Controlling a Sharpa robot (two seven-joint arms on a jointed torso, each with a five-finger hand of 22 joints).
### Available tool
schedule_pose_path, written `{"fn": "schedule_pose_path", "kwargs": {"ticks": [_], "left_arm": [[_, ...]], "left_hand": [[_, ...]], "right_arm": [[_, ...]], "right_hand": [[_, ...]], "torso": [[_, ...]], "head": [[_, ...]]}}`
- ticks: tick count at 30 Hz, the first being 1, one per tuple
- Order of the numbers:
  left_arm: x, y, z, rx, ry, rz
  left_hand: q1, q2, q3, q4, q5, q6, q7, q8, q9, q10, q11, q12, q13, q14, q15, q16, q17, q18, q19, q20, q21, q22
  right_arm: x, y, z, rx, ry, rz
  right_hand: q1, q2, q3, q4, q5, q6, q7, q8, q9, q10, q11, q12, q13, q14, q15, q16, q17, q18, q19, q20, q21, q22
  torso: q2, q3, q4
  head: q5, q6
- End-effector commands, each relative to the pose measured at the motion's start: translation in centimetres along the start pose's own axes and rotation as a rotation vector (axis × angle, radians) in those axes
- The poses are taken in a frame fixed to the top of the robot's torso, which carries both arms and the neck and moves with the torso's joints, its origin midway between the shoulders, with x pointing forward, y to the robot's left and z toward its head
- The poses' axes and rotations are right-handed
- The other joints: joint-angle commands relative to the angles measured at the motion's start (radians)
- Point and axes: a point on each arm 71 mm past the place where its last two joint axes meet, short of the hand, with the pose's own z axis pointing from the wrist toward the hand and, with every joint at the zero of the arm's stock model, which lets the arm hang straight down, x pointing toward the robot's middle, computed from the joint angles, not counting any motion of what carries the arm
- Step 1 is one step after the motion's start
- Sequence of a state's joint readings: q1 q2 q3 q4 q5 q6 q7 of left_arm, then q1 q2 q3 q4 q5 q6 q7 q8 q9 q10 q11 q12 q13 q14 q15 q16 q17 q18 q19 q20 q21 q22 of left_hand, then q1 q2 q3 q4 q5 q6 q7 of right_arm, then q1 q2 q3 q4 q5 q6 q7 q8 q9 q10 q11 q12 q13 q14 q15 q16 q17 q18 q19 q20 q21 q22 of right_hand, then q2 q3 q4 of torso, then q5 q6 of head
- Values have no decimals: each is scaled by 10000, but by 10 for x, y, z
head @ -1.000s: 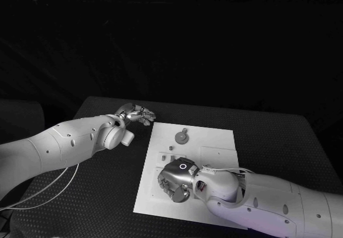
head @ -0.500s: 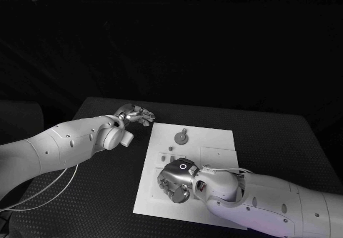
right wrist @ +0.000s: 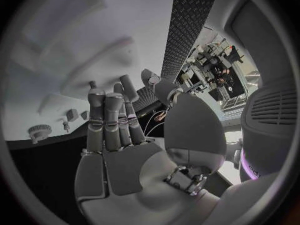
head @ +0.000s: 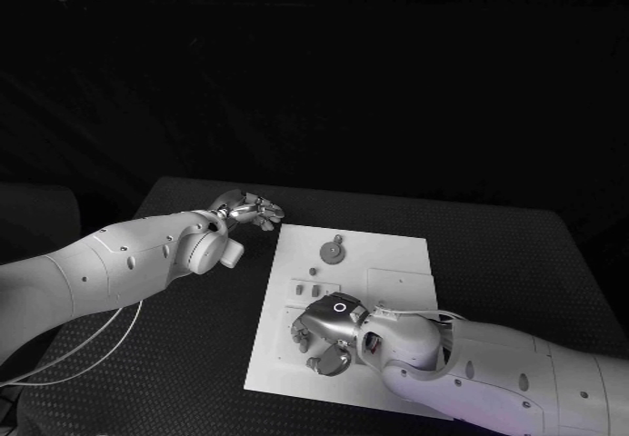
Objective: Assemble the parts on the task board
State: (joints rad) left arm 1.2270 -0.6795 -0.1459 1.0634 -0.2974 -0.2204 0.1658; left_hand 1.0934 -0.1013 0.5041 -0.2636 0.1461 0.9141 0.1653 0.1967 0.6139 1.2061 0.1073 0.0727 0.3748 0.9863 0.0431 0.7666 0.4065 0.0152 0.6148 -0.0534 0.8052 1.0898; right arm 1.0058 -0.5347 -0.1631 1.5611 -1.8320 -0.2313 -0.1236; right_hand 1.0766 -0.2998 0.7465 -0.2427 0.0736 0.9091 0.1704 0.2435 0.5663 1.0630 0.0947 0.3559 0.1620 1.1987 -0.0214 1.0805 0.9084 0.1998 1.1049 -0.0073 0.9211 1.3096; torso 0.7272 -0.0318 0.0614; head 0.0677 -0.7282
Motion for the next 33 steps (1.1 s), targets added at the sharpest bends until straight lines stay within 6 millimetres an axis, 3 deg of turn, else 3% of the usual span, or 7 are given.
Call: {"fn": "schedule_pose_path", "kwargs": {"ticks": [1,10,17,19,26,30,33], "left_arm": [[3,-1,0,68,168,-18],[1,-1,0,49,112,-7],[1,-1,0,53,117,-6],[1,-1,0,64,121,-7],[-1,0,0,58,93,-1],[-1,0,1,69,57,8],[0,0,1,68,88,3]], "left_hand": [[-89,-23,-12,26,-24,-81,10,49,-10,-89,-12,-38,-12,77,5,-67,11,-36,56,-17,-50,17],[-91,-27,-13,28,-26,-85,11,49,-12,-93,-10,-39,-13,77,4,-70,16,-36,58,-18,-51,19],[-88,-28,-12,27,-26,-86,11,50,-13,-95,-10,-39,-13,78,4,-72,20,-35,60,-19,-53,21],[-87,-27,-11,28,-26,-86,11,50,-13,-95,-10,-39,-13,79,4,-73,21,-34,60,-19,-53,22],[-92,-28,-13,33,-28,-86,11,52,-14,-92,-10,-36,-12,79,4,-75,26,-35,61,-19,-55,24],[-95,-25,-13,37,-28,-86,11,53,-15,-90,-11,-35,-11,79,4,-77,28,-35,62,-18,-55,25],[-96,-24,-13,38,-28,-86,11,54,-15,-90,-11,-34,-11,79,4,-79,30,-35,62,-19,-56,26]], "right_arm": [[-1,-2,-2,69,-277,109],[-8,-8,-13,232,-821,454],[-40,-37,-27,998,-1423,2029],[-56,-57,-37,1627,-1359,2754],[-80,-108,-67,3210,-847,5156],[-74,-129,-85,4236,244,6845],[-64,-133,-95,4719,1829,7142]], "right_hand": [[-69,5,-43,5,26,-105,-4,-56,-14,-64,11,-4,-14,3,45,60,14,620,-43,-3,54,192],[-206,-15,-48,-55,-157,-346,119,-157,-68,-380,102,73,-69,-207,137,93,13,620,-223,44,54,188],[-359,-2,71,247,-125,-296,102,-94,-51,-229,33,369,-6,-132,61,202,4,620,-123,26,154,176],[-388,15,286,660,-61,-153,8,-8,-46,370,-245,1077,309,16,-194,260,-58,620,50,-62,235,148],[-313,125,62,1108,-161,-1,-275,60,-58,1214,-611,3117,1626,206,-595,337,-137,620,241,-172,355,144],[-458,264,-226,1494,-113,227,-510,152,68,58,-853,6732,4463,471,-731,820,166,620,480,-360,760,211],[-959,451,-562,1734,-166,220,-455,159,129,18,-834,7213,4854,540,-756,1036,347,620,470,-365,922,230]], "torso": [[4,-3,1],[-4,3,2],[-4,-2,-2],[-7,-2,-11],[-18,-5,-23],[-25,-8,-42],[-32,5,-54]], "head": [[-4,-5],[-35,23],[-103,85],[-161,123],[-333,146],[-424,148],[-392,123]]}}
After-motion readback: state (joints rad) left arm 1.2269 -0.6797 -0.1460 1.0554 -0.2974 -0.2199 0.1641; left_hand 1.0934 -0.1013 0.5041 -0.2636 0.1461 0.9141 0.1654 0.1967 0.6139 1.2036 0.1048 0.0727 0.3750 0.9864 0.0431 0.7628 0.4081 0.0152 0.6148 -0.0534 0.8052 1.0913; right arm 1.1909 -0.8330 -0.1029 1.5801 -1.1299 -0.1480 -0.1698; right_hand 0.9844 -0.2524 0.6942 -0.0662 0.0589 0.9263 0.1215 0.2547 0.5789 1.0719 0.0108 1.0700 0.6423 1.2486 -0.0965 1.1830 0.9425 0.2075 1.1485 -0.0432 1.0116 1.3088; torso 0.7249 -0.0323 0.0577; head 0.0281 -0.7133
